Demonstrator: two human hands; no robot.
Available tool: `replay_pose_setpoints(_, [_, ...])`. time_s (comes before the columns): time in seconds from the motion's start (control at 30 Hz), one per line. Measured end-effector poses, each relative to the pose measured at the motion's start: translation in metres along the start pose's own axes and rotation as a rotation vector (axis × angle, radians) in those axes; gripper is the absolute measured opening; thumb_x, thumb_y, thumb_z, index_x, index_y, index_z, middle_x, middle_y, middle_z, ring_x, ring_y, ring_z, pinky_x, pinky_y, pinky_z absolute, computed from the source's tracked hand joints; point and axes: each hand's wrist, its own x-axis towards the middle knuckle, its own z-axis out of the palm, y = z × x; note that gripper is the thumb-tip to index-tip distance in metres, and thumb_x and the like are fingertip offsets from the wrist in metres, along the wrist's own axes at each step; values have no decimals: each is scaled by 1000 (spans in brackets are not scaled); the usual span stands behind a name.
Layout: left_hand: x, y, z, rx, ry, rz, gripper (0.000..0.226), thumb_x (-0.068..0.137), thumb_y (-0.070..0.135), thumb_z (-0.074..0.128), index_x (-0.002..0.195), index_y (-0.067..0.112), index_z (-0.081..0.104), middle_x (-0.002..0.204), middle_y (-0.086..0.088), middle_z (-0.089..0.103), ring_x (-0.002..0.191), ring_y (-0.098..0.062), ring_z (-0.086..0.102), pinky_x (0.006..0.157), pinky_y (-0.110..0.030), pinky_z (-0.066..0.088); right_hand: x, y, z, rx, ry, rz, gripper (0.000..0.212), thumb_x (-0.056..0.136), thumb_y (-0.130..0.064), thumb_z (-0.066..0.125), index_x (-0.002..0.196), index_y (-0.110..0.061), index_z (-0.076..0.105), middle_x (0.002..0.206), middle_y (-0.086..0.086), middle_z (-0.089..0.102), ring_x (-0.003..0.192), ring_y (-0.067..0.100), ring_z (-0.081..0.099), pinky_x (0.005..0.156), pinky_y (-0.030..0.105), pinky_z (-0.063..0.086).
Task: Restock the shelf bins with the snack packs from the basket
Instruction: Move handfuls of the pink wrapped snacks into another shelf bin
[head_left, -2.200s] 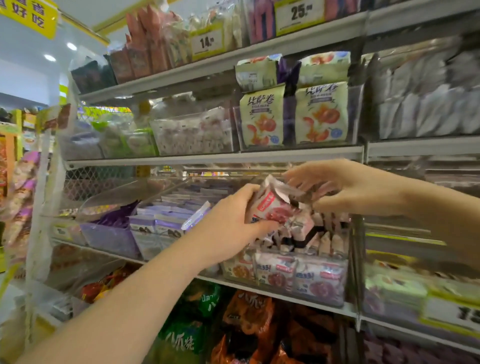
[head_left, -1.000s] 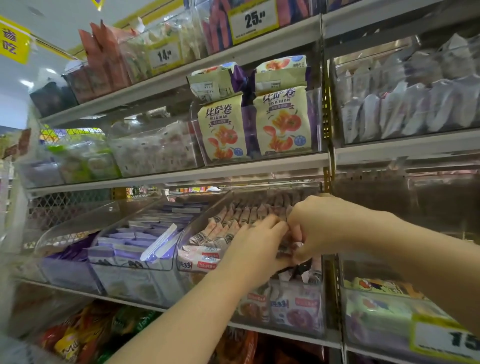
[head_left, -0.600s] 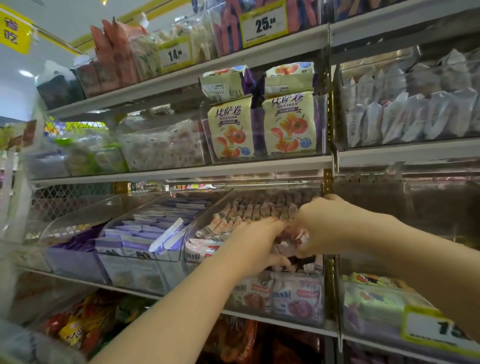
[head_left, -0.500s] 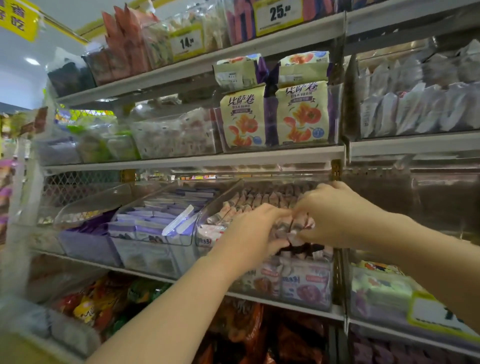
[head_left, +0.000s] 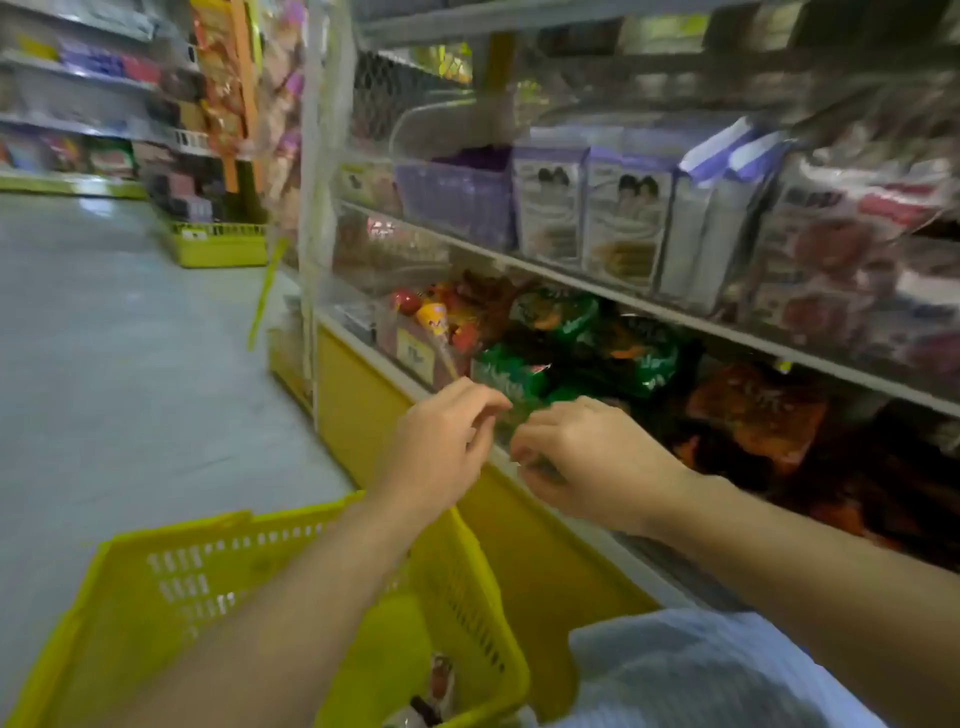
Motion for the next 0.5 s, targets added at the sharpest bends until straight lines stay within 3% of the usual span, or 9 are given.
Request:
replay_pose_setpoints(0.1, [-57, -62, 8, 86, -148, -173, 20, 89, 11, 59, 106, 16, 67, 100, -3, 65, 93, -25, 64, 80, -42, 50, 30, -30, 83, 141, -212, -43, 24, 93, -35, 48, 113, -28, 59, 112, -3, 63, 105, 22, 58, 85, 34, 42])
replay_pose_setpoints(0.33, [-171, -183, 38, 176, -773, -623, 35, 92, 22, 55, 127, 22, 57, 127, -4, 61, 116, -23, 56, 92, -32, 45, 69, -82, 253, 251, -809, -90, 38, 91, -31, 58, 128, -23, 54, 122, 6, 62, 115, 26, 56, 84, 33, 46])
replay_pose_setpoints(0.5, [-242, -234, 64, 167, -1047, -866, 46, 93, 25, 58, 137, 23, 46, 137, -6, 52, 125, -24, 49, 99, -36, 43, 84, -98, 345, 277, -1000, -122, 47, 89, -22, 61, 135, -19, 49, 130, 12, 57, 121, 29, 52, 91, 32, 45])
